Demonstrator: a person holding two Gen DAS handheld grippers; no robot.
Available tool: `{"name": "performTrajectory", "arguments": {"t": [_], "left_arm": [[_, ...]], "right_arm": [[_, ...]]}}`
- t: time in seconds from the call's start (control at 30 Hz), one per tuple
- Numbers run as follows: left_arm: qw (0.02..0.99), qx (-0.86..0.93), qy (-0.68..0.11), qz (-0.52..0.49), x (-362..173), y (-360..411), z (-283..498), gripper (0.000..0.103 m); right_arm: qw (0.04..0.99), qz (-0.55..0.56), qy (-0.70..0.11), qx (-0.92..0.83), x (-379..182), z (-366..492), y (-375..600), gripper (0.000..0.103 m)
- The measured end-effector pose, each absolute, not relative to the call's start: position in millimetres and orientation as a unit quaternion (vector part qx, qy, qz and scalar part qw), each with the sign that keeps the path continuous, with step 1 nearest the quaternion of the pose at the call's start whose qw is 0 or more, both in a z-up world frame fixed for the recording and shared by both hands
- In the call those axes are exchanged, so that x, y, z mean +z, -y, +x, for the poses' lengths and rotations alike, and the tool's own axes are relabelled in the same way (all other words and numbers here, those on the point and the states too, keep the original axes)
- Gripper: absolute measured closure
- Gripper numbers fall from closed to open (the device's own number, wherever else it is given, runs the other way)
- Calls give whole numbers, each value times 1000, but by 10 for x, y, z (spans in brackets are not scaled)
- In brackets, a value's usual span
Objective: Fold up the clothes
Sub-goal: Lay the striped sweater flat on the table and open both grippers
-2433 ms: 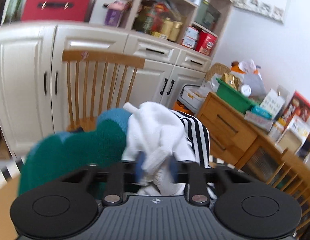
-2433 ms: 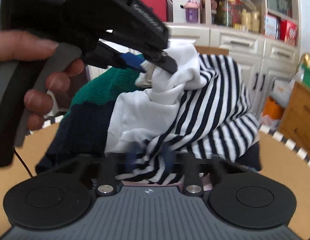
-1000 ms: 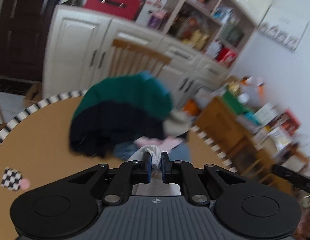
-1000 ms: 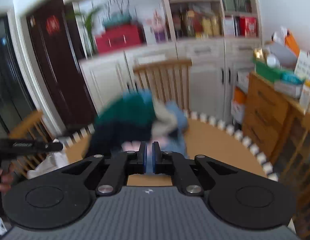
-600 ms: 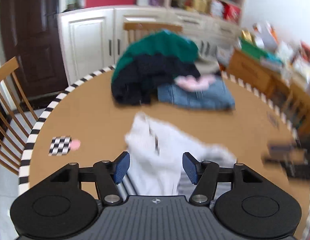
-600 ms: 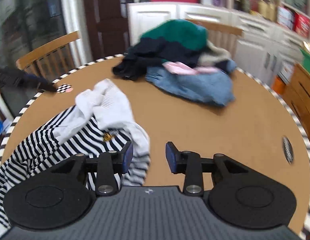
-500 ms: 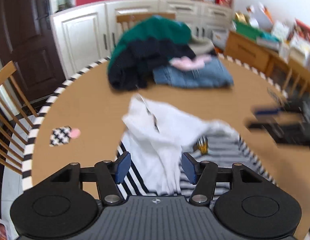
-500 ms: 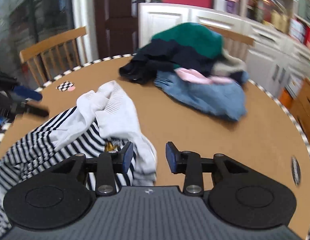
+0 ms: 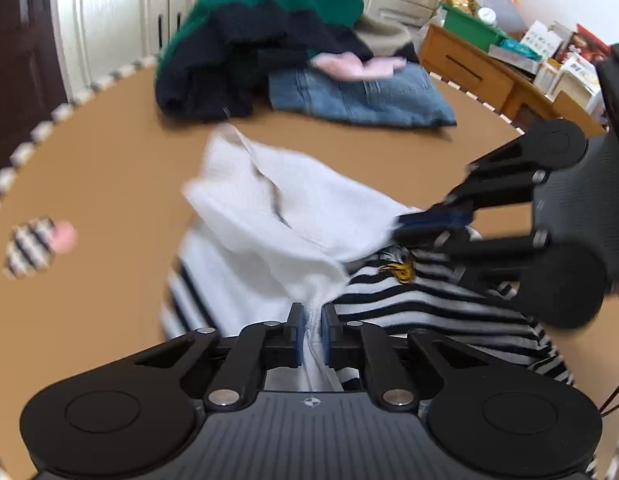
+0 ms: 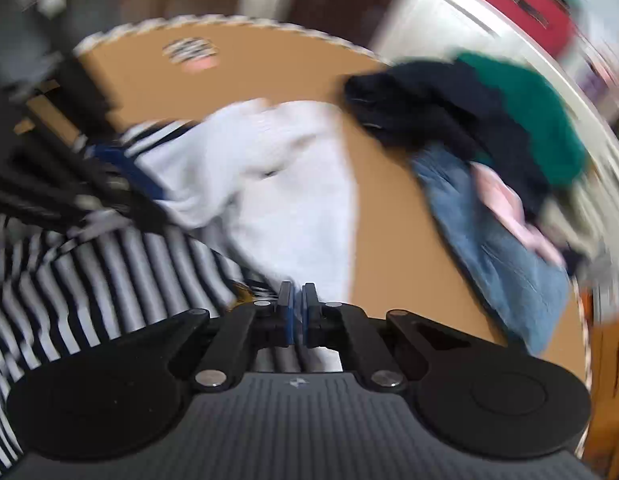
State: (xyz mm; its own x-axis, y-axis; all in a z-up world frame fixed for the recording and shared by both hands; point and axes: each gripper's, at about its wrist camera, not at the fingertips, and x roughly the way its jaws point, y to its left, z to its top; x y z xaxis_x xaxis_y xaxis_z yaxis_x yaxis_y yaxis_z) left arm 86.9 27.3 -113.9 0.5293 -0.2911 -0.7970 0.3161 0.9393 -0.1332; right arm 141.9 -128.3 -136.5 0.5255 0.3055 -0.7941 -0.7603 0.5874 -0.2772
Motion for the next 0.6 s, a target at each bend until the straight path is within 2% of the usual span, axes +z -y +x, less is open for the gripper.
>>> {"name": "performTrajectory", "arguments": {"t": [0.1,0.3,0.47,0.53,0.57,0.6], "left_arm": [[884,-164,-437,22,-926,-619,1017,96],[904,-99,-416,28,-654,-1246,1660,96],[915,-48,-390,90,-749,-1244,2256,96],[917,-24,-386,100,-811,-1241,2442,95],[905,-30,-410,108,-890,-1213,2514,95],[892,-36,-435,119,-972,-1190,2560,90]], "right_arm": [[864,-258,-351,253,-1074,1706,1510,99],[889,-241,-363,139,-909,2407,1803,100],[892,-234,-380,68,-1066,2818,1795,99],[886,-220,-406,44,-1187,2902,1826,96],[878,-217,-426,39,-1264,2935,1831,96],[870,-219,-440,43,-1338,2931,1839,93]]}}
